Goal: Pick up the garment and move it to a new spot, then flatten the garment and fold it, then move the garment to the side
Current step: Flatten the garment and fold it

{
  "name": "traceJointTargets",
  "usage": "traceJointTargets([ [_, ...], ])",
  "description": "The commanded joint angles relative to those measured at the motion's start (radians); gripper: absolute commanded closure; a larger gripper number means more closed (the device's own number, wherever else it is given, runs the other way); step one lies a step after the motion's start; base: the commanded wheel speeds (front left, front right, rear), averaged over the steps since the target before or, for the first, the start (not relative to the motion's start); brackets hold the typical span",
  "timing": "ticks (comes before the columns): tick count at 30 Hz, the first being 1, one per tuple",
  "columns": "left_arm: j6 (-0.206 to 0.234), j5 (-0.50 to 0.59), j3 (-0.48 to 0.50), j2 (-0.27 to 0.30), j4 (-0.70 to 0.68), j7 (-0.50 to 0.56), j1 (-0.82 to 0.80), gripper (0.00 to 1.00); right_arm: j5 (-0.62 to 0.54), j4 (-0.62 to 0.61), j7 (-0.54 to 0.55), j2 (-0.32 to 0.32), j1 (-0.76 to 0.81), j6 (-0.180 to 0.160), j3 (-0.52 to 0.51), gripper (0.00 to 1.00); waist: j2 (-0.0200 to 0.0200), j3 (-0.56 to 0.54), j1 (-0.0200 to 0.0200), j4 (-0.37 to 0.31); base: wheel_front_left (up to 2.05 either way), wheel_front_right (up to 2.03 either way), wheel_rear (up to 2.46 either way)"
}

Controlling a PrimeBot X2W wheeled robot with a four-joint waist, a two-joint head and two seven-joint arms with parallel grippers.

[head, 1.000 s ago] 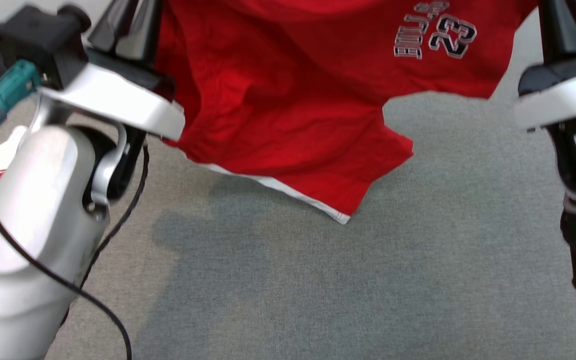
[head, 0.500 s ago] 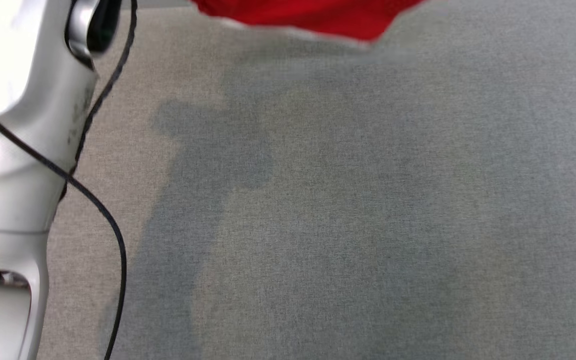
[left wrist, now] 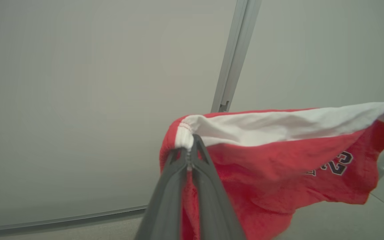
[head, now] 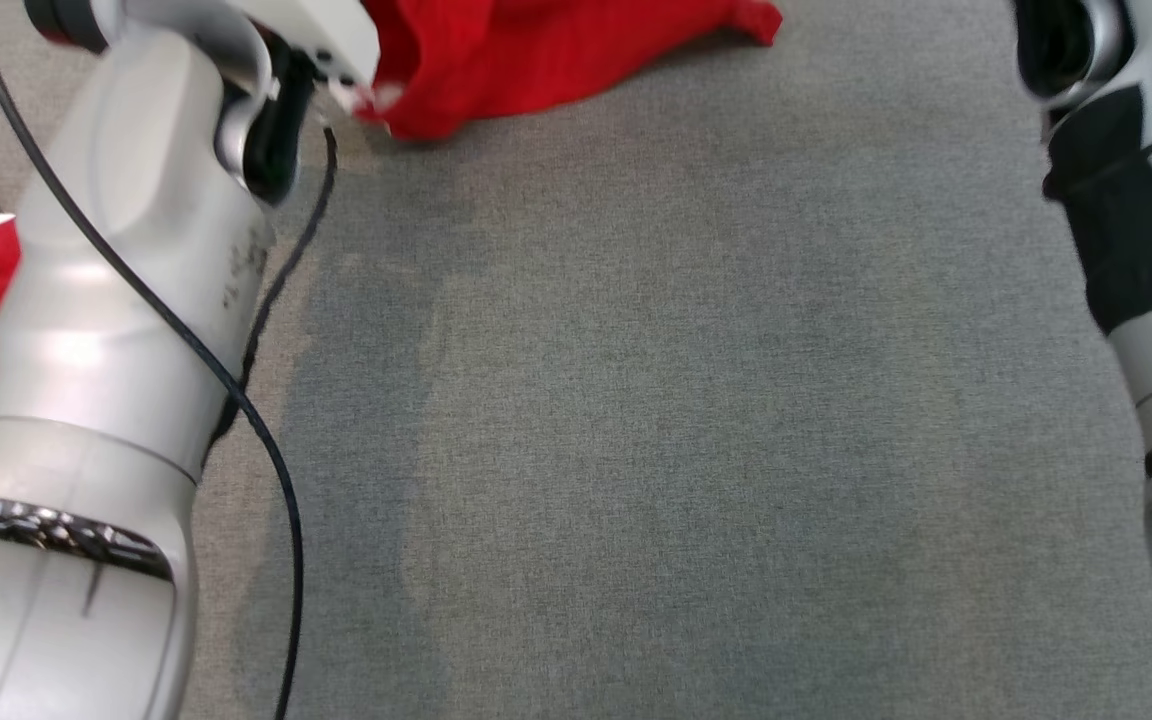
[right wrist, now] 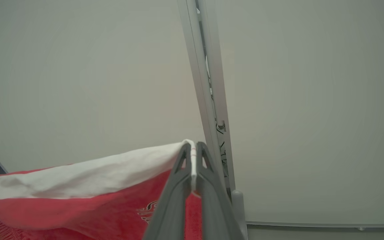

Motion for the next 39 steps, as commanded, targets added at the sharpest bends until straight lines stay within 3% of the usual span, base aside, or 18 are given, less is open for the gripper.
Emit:
traceJointTargets([
  [1,-0.005,-0.011,-0.002,0.002,0.011,-0.006,0.022,1.0,0.013,0.012,-0.014,0.001,0.029,0.0,0.009,1.0,0.0,0.009,0.0,0.001,0.0,0.0,0.0],
  [6,-0.009,-0.049,-0.015,-0.013,0.016,-0.019,0.139,1.0,0.082,0.016,-0.065,-0.002,0.162,0.0,0.053,1.0,0.0,0.001,0.0,0.003,0.0,0.0,0.0],
  [12,-0.007,-0.01,0.029,-0.004,-0.15,-0.02,0.359,1.0,0.145,-0.058,-0.096,-0.037,0.381,0.0,0.117,1.0,0.0,-0.032,0.0,0.008,0.0,0.0,0.0],
  [20,-0.007,0.094,0.102,0.005,-0.387,-0.021,0.694,1.0,0.15,-0.311,-0.097,-0.097,0.707,0.0,0.108,1.0,0.0,-0.114,0.0,0.004,0.0,0.0,0.0],
  [26,-0.006,0.141,0.103,0.035,-0.512,-0.02,0.923,1.0,0.114,-0.469,-0.098,-0.118,0.941,0.0,0.062,1.0,0.0,-0.193,0.0,-0.015,0.0,0.0,0.0],
  [31,0.022,0.156,0.1,0.061,-0.588,-0.019,1.047,1.0,0.069,-0.568,-0.098,-0.131,1.082,0.0,0.02,1.0,0.0,-0.244,0.0,-0.019,0.0,0.0,0.0],
  [39,0.103,0.148,0.094,0.108,-0.806,0.087,1.249,1.0,-0.038,-0.807,-0.059,-0.083,1.366,0.0,-0.104,1.0,0.0,-0.311,0.0,-0.006,0.0,0.0,0.0],
])
